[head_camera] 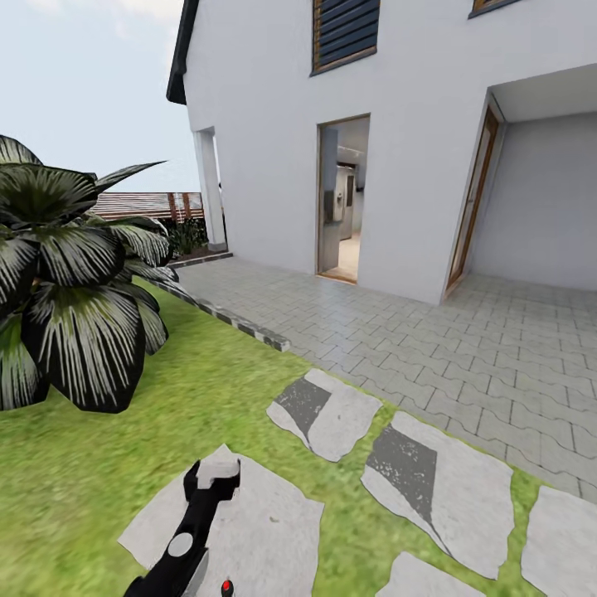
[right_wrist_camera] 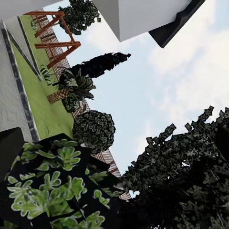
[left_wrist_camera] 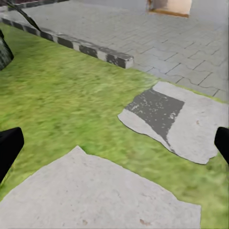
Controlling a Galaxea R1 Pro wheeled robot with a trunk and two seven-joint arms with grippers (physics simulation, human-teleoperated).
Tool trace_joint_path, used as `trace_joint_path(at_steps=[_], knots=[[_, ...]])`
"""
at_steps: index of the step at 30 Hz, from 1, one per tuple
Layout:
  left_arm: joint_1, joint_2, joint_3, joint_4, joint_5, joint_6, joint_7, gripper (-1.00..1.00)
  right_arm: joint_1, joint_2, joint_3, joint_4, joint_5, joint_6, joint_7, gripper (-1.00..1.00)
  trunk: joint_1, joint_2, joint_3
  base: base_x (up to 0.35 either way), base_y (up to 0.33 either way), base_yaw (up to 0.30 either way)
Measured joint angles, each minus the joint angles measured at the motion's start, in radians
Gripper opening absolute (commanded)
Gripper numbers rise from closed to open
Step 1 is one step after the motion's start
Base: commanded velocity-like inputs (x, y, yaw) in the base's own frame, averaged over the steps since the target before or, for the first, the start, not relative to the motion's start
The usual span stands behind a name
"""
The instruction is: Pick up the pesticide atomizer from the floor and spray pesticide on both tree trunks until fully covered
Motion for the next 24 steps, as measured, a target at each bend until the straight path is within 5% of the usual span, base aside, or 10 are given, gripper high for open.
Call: trace_joint_path(at_steps=[5, 8, 9, 11, 14, 18, 20, 24], knots=[[-0.044, -0.046, -0.001, -0.229, -0.004, 0.035, 0.068, 1.0, 0.0, 0.001, 0.0, 0.0, 0.0, 0.001, -0.014, 1.0, 0.019, -0.035, -0.016, 0.0, 0.0, 0.0], [-0.147, -0.068, -0.001, -0.263, -0.004, 0.143, 0.084, 1.0, 0.0, 0.001, 0.0, 0.0, 0.0, 0.001, -0.042, 1.0, 0.031, -0.056, -0.025, 0.0, 0.0, 0.0], [-0.179, -0.071, -0.001, -0.243, -0.003, 0.163, 0.086, 1.0, 0.0, 0.002, 0.0, 0.0, 0.0, 0.001, -0.047, 1.0, 0.034, -0.063, -0.028, 0.0, 0.0, 0.0], [-0.32, -0.078, -0.001, -0.048, -0.001, 0.192, 0.091, 1.0, 0.0, 0.009, 0.0, 0.0, 0.0, 0.001, -0.06, 1.0, 0.042, -0.077, -0.034, 0.0, 0.0, 0.0], [-0.431, -0.078, 0.001, 0.167, 0.003, 0.149, 0.092, 1.0, 0.0, 0.017, 0.001, 0.0, 0.0, 0.001, -0.066, 1.0, 0.054, -0.098, -0.044, 0.0, 0.0, 0.0], [-0.479, -0.07, 0.004, 0.273, 0.024, 0.118, 0.091, 1.0, 0.0, 0.025, 0.002, 0.0, 0.001, 0.001, -0.068, 1.0, 0.069, -0.126, -0.056, 0.0, 0.0, 0.0], [-0.501, -0.056, 0.008, 0.353, 0.065, 0.102, 0.089, 1.0, 0.0, 0.038, 0.002, 0.0, 0.001, 0.001, -0.069, 1.0, 0.077, -0.14, -0.063, 0.0, 0.0, 0.0], [-0.509, -0.042, 0.009, 0.388, 0.083, 0.091, 0.088, 1.0, 0.0, 0.048, 0.002, 0.0, 0.001, 0.001, -0.069, 1.0, 0.092, -0.168, -0.075, 0.0, 0.0, 0.0]])
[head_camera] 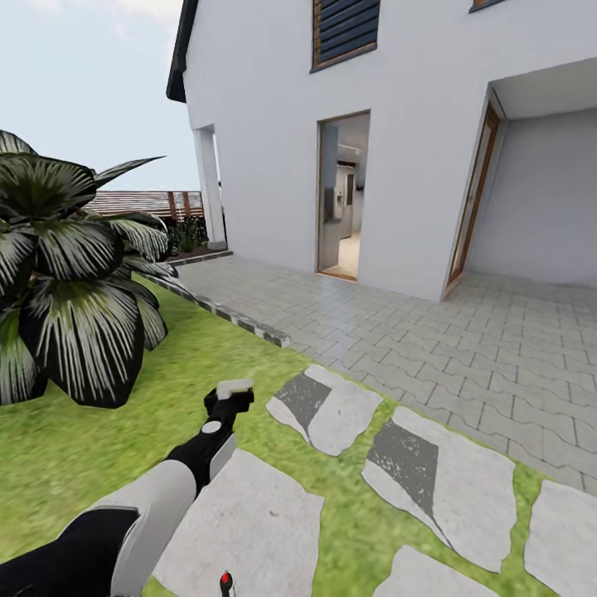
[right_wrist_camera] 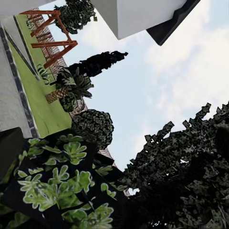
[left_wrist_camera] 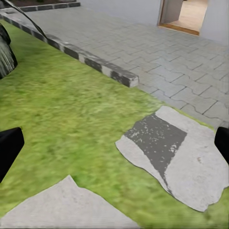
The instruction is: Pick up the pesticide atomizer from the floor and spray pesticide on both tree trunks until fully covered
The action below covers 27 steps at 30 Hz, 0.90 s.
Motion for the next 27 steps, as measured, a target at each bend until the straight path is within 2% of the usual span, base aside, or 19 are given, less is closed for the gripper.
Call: trace_joint_path(at_steps=[4, 5, 6, 11, 15, 16, 17, 18, 21, 23, 27], knots=[[-0.002, 0.017, 0.001, 0.01, 0.005, -0.023, 0.0, 1.0, 0.0, 0.022, 0.0, 0.0, 0.0, 0.0, 0.0, 1.0, 0.015, -0.028, -0.013, 0.0, 0.0, 0.0], [-0.003, 0.033, 0.004, 0.014, 0.007, -0.061, 0.0, 1.0, 0.0, 0.037, 0.001, 0.0, 0.0, 0.0, 0.0, 1.0, 0.019, -0.035, -0.016, 0.0, 0.0, 0.0], [-0.003, 0.038, 0.003, 0.015, 0.007, -0.074, 0.0, 1.0, 0.0, 0.042, 0.0, 0.0, 0.0, 0.0, 0.0, 1.0, 0.023, -0.042, -0.019, 0.0, 0.0, 0.0], [-0.003, 0.053, 0.004, 0.018, 0.008, -0.106, 0.0, 1.0, 0.0, 0.05, -0.001, 0.0, 0.0, 0.0, 0.001, 1.0, 0.042, -0.077, -0.034, 0.0, 0.0, 0.0], [-0.004, 0.062, 0.004, 0.021, 0.008, -0.116, 0.0, 1.0, 0.0, 0.047, -0.002, 0.0, 0.0, 0.001, 0.003, 1.0, 0.057, -0.105, -0.047, 0.0, 0.0, 0.0], [-0.003, 0.065, 0.004, 0.024, 0.008, -0.121, 0.0, 1.0, 0.0, -0.006, -0.004, 0.0, -0.001, 0.0, 0.018, 1.0, 0.061, -0.112, -0.05, 0.0, 0.0, 0.0], [-0.003, 0.065, 0.004, 0.024, 0.007, -0.121, 0.0, 1.0, 0.0, -0.047, -0.006, 0.0, -0.002, 0.0, 0.036, 1.0, 0.065, -0.119, -0.053, 0.0, 0.0, 0.0], [-0.003, 0.066, 0.004, 0.024, 0.007, -0.121, 0.0, 1.0, 0.0, -0.091, -0.006, 0.0, -0.006, 0.0, 0.082, 1.0, 0.069, -0.126, -0.056, 0.0, 0.0, 0.0], [-0.004, 0.066, 0.004, 0.025, 0.007, -0.121, 0.0, 1.0, 0.0, -0.135, -0.005, 0.0, -0.021, 0.001, 0.123, 1.0, 0.08, -0.147, -0.066, 0.0, 0.0, 0.0], [-0.004, 0.066, 0.004, 0.025, 0.007, -0.122, 0.0, 1.0, 0.0, -0.151, -0.005, 0.0, -0.039, 0.002, 0.138, 1.0, 0.088, -0.161, -0.072, 0.0, 0.0, 0.0], [-0.004, 0.066, 0.004, 0.026, 0.007, -0.122, -0.001, 1.0, 0.0, -0.162, -0.005, 0.0, -0.058, 0.003, 0.147, 1.0, 0.103, -0.189, -0.085, 0.0, 0.0, 0.0]])
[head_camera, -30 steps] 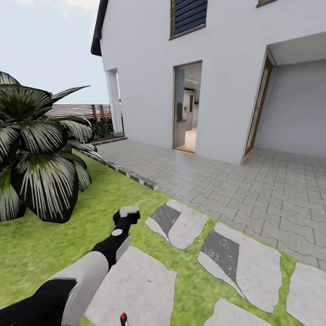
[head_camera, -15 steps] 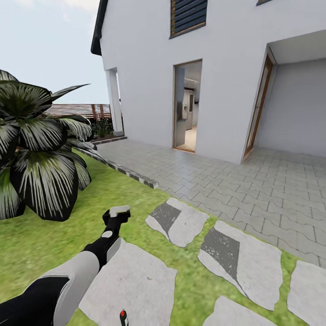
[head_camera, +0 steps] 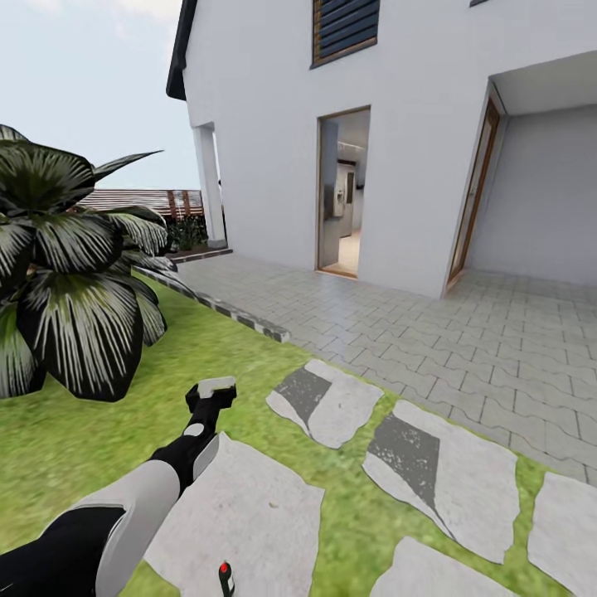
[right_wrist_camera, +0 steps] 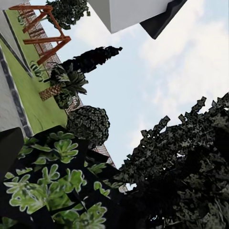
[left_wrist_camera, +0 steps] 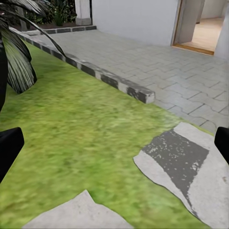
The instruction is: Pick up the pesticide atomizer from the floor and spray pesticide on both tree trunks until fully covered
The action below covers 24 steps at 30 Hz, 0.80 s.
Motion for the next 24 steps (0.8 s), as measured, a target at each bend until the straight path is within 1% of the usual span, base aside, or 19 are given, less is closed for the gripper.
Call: trace_joint_path(at_steps=[6, 24], knots=[[0.0, -0.001, 0.0, 0.0, 0.0, 0.0, 0.0, 1.0, 0.0, -0.004, 0.001, 0.0, -0.008, 0.0, 0.004, 1.0, 0.023, -0.042, -0.019, 0.0, 0.0, 0.0], [0.0, -0.003, -0.002, -0.001, 0.0, -0.001, 0.0, 1.0, 0.0, -0.003, 0.001, 0.0, -0.01, 0.0, 0.005, 1.0, 0.092, -0.168, -0.075, 0.0, 0.0, 0.0]])
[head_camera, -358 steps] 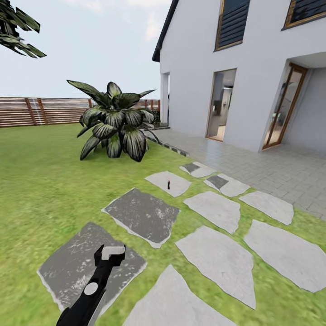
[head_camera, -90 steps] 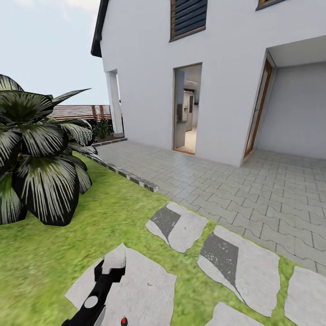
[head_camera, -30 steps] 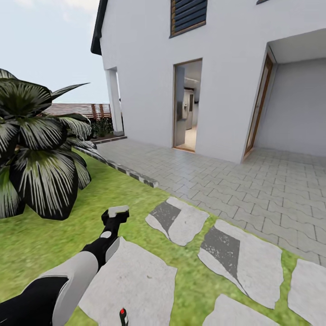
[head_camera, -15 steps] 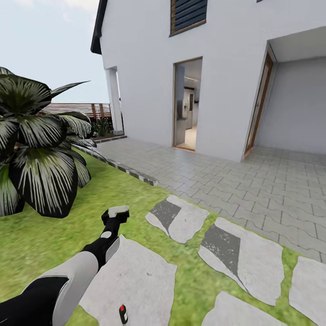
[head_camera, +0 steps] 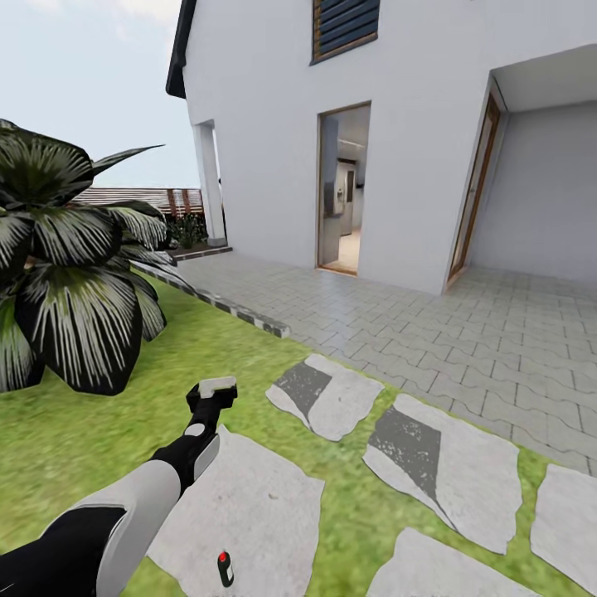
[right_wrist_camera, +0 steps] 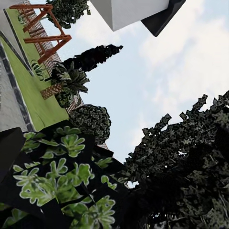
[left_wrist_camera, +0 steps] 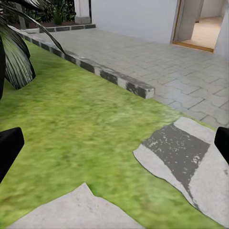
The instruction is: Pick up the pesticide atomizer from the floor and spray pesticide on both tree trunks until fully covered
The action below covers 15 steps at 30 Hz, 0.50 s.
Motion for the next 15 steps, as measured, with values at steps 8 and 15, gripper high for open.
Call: trace_joint_path(at_steps=[8, 15], knots=[[0.0, 0.0, 0.0, 0.0, 0.0, 0.0, 0.0, 1.0, 0.0, 0.0, 0.0, 0.0, 0.0, 0.0, 0.0, 1.0, 0.031, -0.056, -0.025, 0.0, 0.0, 0.0], [0.0, 0.0, 0.0, 0.0, 0.0, 0.0, 0.0, 1.0, 0.0, 0.0, 0.0, 0.0, 0.0, 0.0, 0.0, 1.0, 0.058, -0.105, -0.047, 0.0, 0.0, 0.0]])
